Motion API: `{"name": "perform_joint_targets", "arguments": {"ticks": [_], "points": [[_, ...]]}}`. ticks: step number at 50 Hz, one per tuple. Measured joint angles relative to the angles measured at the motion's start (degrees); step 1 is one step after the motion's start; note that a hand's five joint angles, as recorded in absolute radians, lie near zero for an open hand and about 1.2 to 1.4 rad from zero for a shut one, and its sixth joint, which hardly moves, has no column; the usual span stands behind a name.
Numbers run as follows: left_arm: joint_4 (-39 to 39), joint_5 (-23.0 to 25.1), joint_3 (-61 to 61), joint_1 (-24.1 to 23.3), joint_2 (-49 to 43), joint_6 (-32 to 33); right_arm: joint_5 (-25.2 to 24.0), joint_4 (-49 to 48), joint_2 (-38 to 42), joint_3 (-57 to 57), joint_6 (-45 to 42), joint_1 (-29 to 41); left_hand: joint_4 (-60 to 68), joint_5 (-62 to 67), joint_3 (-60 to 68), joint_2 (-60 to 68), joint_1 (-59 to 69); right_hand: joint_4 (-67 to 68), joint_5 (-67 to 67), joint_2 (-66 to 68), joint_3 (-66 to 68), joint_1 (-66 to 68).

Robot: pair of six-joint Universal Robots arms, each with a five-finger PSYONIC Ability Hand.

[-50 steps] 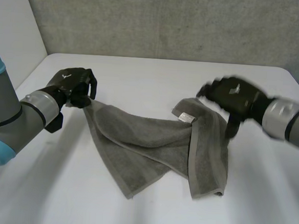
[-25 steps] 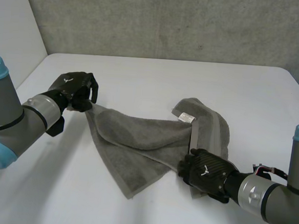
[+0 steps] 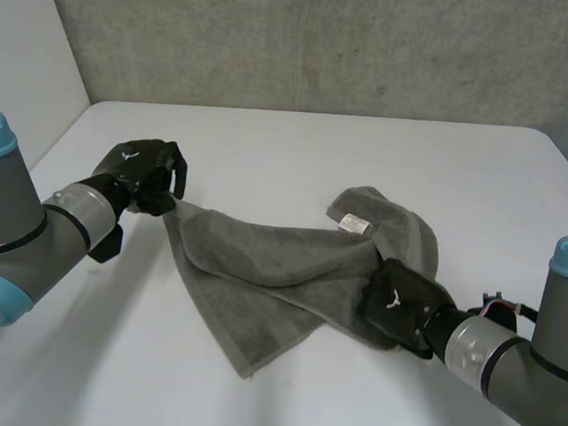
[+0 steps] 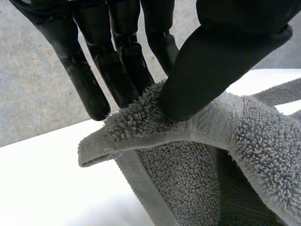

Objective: Fold the towel.

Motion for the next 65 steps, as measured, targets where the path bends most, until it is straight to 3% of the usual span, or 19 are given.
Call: {"name": "perform_joint_targets", "arguments": {"ticks": [8,15,18,19,23,28,36,41,52,65], "points": [[-0.05,-0.17,-0.07,0.48,0.20,0.00,0.95,-1.70,-2.63,-2.60,10.07,-1.26,0.00,0.00,0.00,0.00,0.00,14.00,13.62,13.28,13.69,13.56],[-0.15,-0.12,-0.97,1.03,0.98,0.02,5.31,-2.96,-3.04,-6.98,29.02,-7.92,0.00,0.00,0.00,0.00,0.00,14.67,14.20,13.59,14.57,13.74],[-0.09,-0.02,-1.68,1.04,1.37,0.05,9.56,-2.74,-1.83,-8.53,35.15,-9.90,0.00,0.00,0.00,0.00,0.00,0.10,-0.30,0.09,0.54,-1.32],[-0.07,0.01,-1.95,1.02,1.49,0.06,11.61,-2.50,-1.21,-8.96,37.17,-10.49,0.00,0.00,0.00,0.00,0.00,-12.16,-13.24,-13.62,-11.76,-13.95],[-0.02,0.04,-2.52,0.82,1.62,0.08,15.54,-1.65,0.02,-8.97,40.10,-11.14,0.00,0.00,0.00,0.00,0.00,-41.90,-43.96,-41.75,-41.54,-41.93],[0.00,0.03,-2.62,0.47,1.66,0.09,14.60,-1.14,-0.38,-7.14,40.43,-11.05,0.00,0.00,0.00,0.00,0.00,-44.76,-45.97,-44.66,-45.12,-46.18],[0.00,-0.12,-1.70,0.18,1.82,0.09,2.85,-1.49,-7.15,-1.31,39.19,-11.33,0.00,0.00,0.00,0.00,0.00,-44.56,-45.17,-44.43,-44.67,-45.26],[-0.05,-0.22,-0.76,0.19,1.81,0.05,-3.60,-1.62,-12.40,2.70,36.27,-12.62,0.00,0.00,0.00,0.00,0.00,-34.64,-33.91,-34.21,-33.94,-34.89],[-0.10,-0.25,-1.00,0.19,1.81,0.01,-4.46,1.71,-16.33,7.69,27.60,-14.10,0.00,0.00,0.00,0.00,0.00,-26.58,-26.15,-26.43,-26.09,-26.62],[-0.09,-0.09,-1.43,0.13,1.65,0.09,-4.71,5.76,-13.47,10.60,24.87,-17.10,0.01,0.00,0.00,0.00,0.00,-26.26,-25.77,-26.42,-25.90,-26.29]]}}
